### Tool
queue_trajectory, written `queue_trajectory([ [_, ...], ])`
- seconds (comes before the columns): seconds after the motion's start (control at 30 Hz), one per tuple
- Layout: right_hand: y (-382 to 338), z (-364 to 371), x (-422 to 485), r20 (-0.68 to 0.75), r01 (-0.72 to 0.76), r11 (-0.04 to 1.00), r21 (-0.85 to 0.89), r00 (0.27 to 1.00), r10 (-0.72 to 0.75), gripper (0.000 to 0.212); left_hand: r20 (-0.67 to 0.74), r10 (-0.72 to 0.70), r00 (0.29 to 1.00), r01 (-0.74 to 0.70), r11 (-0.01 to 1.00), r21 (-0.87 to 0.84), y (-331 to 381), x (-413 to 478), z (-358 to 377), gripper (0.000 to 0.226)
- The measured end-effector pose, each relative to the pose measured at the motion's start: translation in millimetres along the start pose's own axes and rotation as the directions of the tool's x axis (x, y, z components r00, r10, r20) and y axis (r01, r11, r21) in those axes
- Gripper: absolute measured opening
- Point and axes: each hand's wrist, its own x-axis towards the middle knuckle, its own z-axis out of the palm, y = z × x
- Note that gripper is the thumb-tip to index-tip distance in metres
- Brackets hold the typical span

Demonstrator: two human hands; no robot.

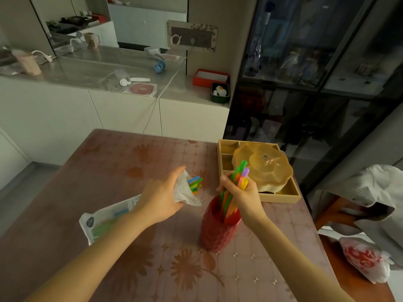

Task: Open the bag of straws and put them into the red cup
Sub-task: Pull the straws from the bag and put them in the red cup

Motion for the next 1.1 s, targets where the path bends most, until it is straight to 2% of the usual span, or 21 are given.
queue_trajectory([
  [0.03,1.0,-1.9,-1.2,0.019,-0.024,1.000,0.007,1.000,0.024,0.004,-0.003,0.008,1.000,-0.008,1.000,0.001,0.8,-0.1,-0.7,0.090],
  [0.17,-4.8,-16.5,-2.6,0.113,-0.083,0.996,0.035,0.991,0.078,0.046,0.002,0.038,0.999,-0.038,0.999,0.022,1.9,1.2,-0.7,0.092],
  [0.27,-11.8,-23.9,-0.5,0.112,-0.126,0.992,-0.025,0.985,0.128,0.053,0.009,0.061,0.998,-0.061,0.998,0.025,3.9,4.1,-0.6,0.093],
  [0.33,-13.7,-23.1,-0.1,0.092,-0.129,0.971,-0.201,0.984,0.150,0.052,0.005,0.073,0.997,-0.074,0.997,0.026,6.5,5.9,-2.4,0.093],
  [0.37,-13.0,-22.9,0.7,0.089,-0.102,0.917,-0.385,0.985,0.147,0.054,0.004,0.080,0.997,-0.080,0.997,0.023,7.7,6.2,-3.8,0.093],
  [0.43,-8.6,-24.0,0.8,0.157,-0.031,0.701,-0.712,0.966,0.203,0.068,0.012,0.096,0.995,-0.096,0.995,0.016,8.6,7.1,-7.0,0.094],
  [0.47,-8.8,-24.3,-0.4,0.177,-0.041,0.653,-0.756,0.948,0.264,0.076,0.020,0.101,0.995,-0.101,0.995,0.016,9.0,7.3,-9.0,0.095],
  [0.5,-13.0,-24.5,-1.1,0.177,-0.084,0.679,-0.729,0.936,0.305,0.082,0.030,0.101,0.994,-0.101,0.995,0.018,8.9,7.4,-11.1,0.095],
  [0.53,-19.3,-25.7,-1.8,0.155,-0.135,0.747,-0.650,0.940,0.305,0.085,0.036,0.100,0.994,-0.101,0.995,0.019,8.9,7.4,-13.5,0.096],
  [0.57,-27.1,-27.5,-3.5,0.112,-0.145,0.825,-0.547,0.963,0.244,0.083,0.042,0.097,0.994,-0.098,0.995,0.017,8.7,7.5,-15.6,0.096],
  [0.63,-41.7,-29.5,-7.0,-0.046,-0.030,0.914,-0.406,0.999,0.012,0.058,0.046,0.097,0.994,-0.098,0.995,0.004,10.2,8.3,-20.7,0.096],
  [0.67,-47.1,-29.3,-7.1,-0.113,0.028,0.936,-0.351,0.991,-0.072,0.040,0.051,0.100,0.994,-0.100,0.995,0.001,12.0,9.5,-23.9,0.096],
  [0.7,-52.5,-26.8,-7.5,-0.150,0.054,0.961,-0.270,0.984,-0.097,0.026,0.054,0.105,0.993,-0.106,0.994,0.004,14.7,11.6,-28.5,0.096],
  [0.77,-57.6,-19.6,-6.8,-0.142,0.042,0.998,-0.056,0.989,-0.050,0.025,0.043,0.137,0.990,-0.139,0.990,0.037,22.1,20.0,-41.6,0.097],
  [0.83,-60.6,-10.6,-2.5,-0.099,-0.050,0.989,0.142,0.993,0.064,0.038,0.025,0.204,0.979,-0.206,0.970,0.132,33.0,31.9,-58.9,0.097],
  [0.9,-60.8,-1.1,4.9,-0.037,-0.193,0.915,0.354,0.975,0.220,0.048,0.037,0.299,0.953,-0.298,0.913,0.278,47.5,43.7,-76.8,0.097],
  [0.97,-60.9,9.3,12.4,0.066,-0.334,0.773,0.539,0.932,0.356,0.054,0.083,0.396,0.915,-0.388,0.801,0.456,66.0,54.1,-90.7,0.097],
  [1.03,-58.7,18.2,18.2,0.202,-0.447,0.565,0.694,0.874,0.443,0.058,0.178,0.466,0.867,-0.470,0.645,0.602,85.8,63.1,-100.7,0.096],
  [1.1,-56.5,22.6,21.2,0.342,-0.494,0.359,0.792,0.845,0.410,0.061,0.292,0.499,0.816,-0.542,0.482,0.689,103.8,70.2,-106.7,0.094],
])
